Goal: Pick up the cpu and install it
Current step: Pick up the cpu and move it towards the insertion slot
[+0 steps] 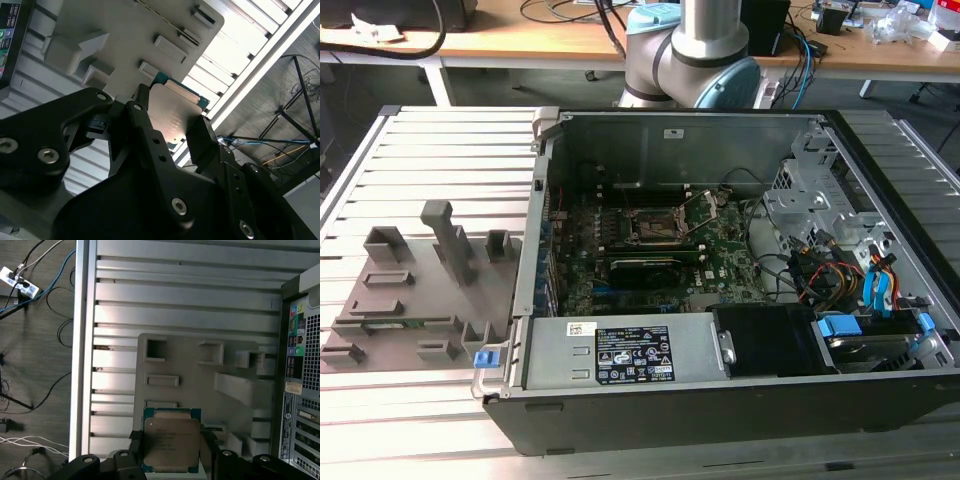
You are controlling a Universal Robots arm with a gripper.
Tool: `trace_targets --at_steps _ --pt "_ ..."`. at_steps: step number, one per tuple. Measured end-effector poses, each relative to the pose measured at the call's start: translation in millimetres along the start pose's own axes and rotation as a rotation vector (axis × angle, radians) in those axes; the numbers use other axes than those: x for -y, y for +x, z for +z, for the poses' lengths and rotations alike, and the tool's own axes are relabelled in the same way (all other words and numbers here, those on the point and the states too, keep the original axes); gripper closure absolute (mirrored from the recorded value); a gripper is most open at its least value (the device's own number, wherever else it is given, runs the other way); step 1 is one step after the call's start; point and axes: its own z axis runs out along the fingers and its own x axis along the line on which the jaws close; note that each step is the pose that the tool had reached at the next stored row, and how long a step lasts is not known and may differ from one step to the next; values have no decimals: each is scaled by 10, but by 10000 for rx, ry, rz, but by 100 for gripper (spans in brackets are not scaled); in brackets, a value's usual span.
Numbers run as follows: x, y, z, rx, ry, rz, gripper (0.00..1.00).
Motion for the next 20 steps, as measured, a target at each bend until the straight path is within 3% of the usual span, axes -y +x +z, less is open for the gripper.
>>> trace_targets --at_steps 5,11,12,13,14,17,18,20 --pt "4 -4 -146 0 0 0 46" --pt "7 -7 -248 0 -5 0 46" --pt "7 -7 -253 2 -24 0 46" --pt "7 -9 -262 5 -123 1 46" --pt "3 -8 -273 14 -303 10 46" --pt "-9 -11 -308 18 -309 7 46" --pt "-11 -10 -310 12 -249 8 46" --pt "-10 -10 -310 12 -248 7 46"
